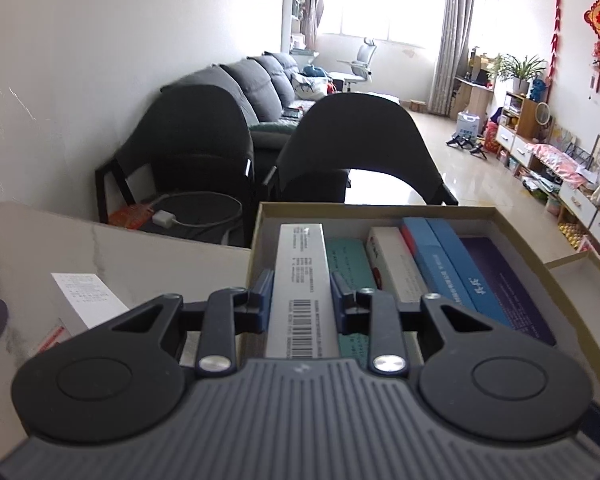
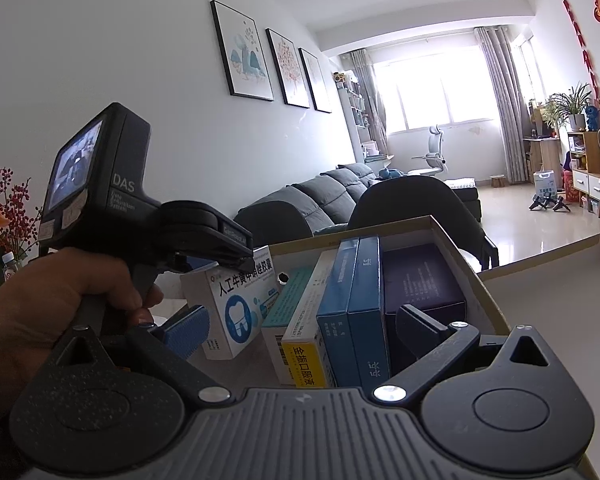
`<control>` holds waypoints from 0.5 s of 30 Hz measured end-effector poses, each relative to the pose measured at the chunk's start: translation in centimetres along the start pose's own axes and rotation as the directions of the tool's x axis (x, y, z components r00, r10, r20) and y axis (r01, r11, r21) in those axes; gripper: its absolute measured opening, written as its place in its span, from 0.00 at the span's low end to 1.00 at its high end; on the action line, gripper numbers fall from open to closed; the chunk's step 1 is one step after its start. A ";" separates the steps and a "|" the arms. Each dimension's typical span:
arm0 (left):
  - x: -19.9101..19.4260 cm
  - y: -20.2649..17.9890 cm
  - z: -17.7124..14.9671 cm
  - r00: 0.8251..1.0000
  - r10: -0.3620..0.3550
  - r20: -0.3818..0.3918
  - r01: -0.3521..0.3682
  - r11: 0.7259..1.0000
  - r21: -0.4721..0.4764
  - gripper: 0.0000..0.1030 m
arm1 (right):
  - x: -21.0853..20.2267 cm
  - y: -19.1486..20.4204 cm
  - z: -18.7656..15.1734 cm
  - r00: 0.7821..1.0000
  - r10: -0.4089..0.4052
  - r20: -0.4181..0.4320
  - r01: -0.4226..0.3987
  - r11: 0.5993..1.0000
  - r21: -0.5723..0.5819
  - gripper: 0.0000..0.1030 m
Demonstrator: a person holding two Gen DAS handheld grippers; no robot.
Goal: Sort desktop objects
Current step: 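Open the left gripper to release the white box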
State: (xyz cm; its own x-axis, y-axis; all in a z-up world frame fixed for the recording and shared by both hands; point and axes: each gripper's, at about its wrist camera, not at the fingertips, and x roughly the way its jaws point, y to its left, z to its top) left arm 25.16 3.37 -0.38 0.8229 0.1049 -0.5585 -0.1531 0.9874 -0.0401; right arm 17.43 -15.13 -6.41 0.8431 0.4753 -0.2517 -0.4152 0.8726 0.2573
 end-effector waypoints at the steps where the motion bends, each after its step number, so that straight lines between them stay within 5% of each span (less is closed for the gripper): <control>1: 0.0 0.0 0.0 1.000 -0.002 -0.009 0.002 1.000 0.000 0.26 | 0.0 0.0 0.0 1.000 -0.001 -0.001 0.001 1.000 -0.001 0.97; 15: 2.3 0.9 -0.3 0.993 -0.055 -0.103 0.048 0.997 -0.063 0.28 | 0.5 0.1 -0.2 1.000 -0.008 -0.014 0.008 1.000 -0.016 0.97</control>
State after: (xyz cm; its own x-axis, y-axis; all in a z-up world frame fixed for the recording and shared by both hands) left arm 26.70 4.51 -1.92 0.7690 0.0378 -0.6381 -0.1475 0.9818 -0.1196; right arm 17.70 -14.76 -6.65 0.8415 0.4699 -0.2666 -0.4141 0.8779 0.2404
